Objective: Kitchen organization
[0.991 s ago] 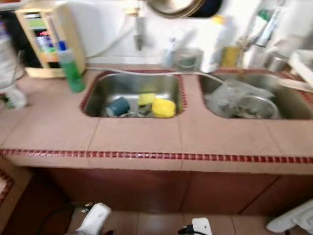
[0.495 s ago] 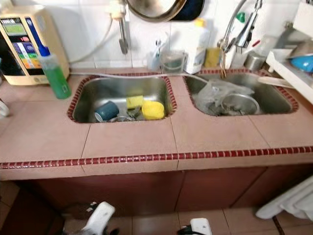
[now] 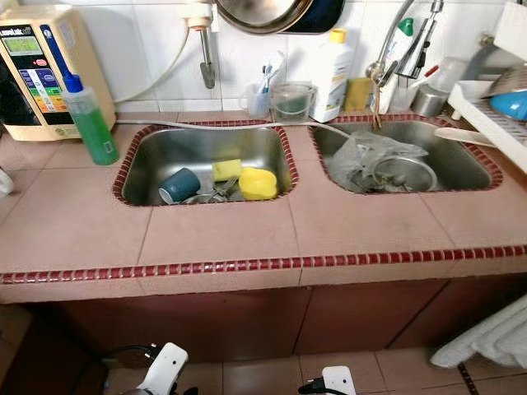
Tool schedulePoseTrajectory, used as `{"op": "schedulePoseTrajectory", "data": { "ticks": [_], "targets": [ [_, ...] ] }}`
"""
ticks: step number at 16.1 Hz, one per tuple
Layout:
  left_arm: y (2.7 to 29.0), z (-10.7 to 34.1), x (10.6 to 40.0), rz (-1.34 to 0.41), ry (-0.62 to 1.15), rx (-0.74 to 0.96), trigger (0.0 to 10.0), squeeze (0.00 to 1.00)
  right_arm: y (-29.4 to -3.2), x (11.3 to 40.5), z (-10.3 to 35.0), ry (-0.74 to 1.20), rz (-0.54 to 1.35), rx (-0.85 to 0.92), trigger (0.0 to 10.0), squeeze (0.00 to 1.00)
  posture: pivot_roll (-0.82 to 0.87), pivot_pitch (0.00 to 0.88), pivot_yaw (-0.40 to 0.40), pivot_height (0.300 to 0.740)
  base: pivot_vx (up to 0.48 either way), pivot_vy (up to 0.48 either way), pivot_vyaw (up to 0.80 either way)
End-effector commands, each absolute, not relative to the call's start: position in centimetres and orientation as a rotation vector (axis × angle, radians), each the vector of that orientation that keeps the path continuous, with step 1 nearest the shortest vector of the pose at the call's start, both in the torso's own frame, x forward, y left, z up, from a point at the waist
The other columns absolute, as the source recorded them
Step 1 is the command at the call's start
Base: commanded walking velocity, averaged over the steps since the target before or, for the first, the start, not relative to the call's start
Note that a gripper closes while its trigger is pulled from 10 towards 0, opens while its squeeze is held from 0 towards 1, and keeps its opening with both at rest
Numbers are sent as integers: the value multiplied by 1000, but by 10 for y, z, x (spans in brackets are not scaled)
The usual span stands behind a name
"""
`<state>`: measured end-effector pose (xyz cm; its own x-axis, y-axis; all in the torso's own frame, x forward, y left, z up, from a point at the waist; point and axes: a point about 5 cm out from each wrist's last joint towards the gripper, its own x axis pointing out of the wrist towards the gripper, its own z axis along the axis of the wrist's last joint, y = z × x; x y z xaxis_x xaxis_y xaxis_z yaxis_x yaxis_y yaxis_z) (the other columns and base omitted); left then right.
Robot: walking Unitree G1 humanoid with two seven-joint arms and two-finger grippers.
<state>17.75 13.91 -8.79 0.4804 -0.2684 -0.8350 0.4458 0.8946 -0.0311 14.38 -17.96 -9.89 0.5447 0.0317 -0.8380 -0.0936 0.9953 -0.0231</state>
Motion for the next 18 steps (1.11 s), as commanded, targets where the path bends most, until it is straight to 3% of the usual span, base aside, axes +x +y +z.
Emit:
{"op": "schedulePoseTrajectory", "data": {
  "ticks": [1, 15, 18],
  "targets": [
    [138, -86, 181, -443, 965, 202, 10000, 0, -178, 139, -101, 1015, 82, -66, 10000, 0, -99, 0, 42, 740, 0, -390, 0],
    [137, -85, 183, -444, 966, 199, 10000, 0, -187, 122, -106, 1080, 60, -65, 10000, 0, -98, 0, 37, 740, 0, -401, 0],
    [136, -86, 182, -427, 965, 175, 10000, 0, -186, 120, -107, 1089, 65, -70, 10000, 0, -98, 0, 35, 740, 0, 0, 0]
  ]
}}
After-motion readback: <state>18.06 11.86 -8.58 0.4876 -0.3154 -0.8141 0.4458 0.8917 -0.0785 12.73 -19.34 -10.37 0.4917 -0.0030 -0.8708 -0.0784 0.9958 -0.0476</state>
